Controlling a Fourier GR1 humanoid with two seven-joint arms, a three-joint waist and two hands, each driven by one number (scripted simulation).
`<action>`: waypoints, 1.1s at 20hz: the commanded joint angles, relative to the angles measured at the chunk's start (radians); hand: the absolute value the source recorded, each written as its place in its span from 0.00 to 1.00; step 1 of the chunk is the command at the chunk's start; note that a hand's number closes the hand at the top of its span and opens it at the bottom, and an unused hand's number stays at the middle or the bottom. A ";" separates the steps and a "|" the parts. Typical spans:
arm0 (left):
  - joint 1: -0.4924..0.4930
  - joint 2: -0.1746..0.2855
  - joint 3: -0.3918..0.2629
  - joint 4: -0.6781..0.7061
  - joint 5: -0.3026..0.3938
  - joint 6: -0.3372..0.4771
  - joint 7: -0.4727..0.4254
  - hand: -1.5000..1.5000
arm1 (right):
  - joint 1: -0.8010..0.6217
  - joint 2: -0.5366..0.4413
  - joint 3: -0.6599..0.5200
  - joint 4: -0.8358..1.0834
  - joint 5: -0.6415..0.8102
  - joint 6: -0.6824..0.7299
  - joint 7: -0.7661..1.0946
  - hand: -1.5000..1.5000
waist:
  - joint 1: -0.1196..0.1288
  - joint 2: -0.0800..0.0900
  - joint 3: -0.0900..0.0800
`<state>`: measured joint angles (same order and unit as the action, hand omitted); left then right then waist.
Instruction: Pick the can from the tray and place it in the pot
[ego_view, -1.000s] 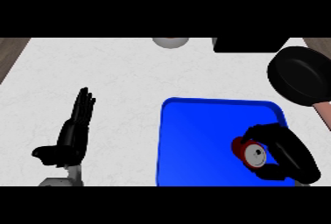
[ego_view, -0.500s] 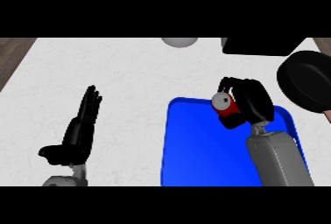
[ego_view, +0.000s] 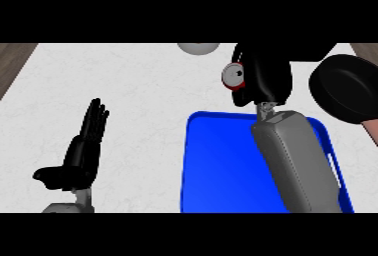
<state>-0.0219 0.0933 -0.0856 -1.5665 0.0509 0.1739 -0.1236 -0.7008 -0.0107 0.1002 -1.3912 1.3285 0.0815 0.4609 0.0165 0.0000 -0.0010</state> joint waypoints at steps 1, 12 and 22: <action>-0.014 -0.015 0.008 0.050 -0.005 0.006 -0.020 0.50 | -0.111 -0.019 -0.039 -0.003 0.063 0.054 0.115 1.00 | -0.013 0.000 0.000; 0.014 -0.033 -0.010 -0.018 -0.041 0.030 0.023 0.50 | -0.148 -0.155 -0.192 0.075 0.039 0.014 0.122 1.00 | -0.011 0.000 0.001; -0.004 0.004 0.036 -0.029 -0.007 -0.026 0.028 0.50 | -0.123 -0.351 -0.353 0.318 -0.046 -0.164 -0.052 1.00 | -0.006 0.003 0.001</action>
<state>0.0044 0.0772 -0.0739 -1.5963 0.0355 0.1649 -0.1165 -0.8074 -0.3268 -0.2252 -1.1801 1.2848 -0.0124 0.4351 0.0075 0.0017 0.0001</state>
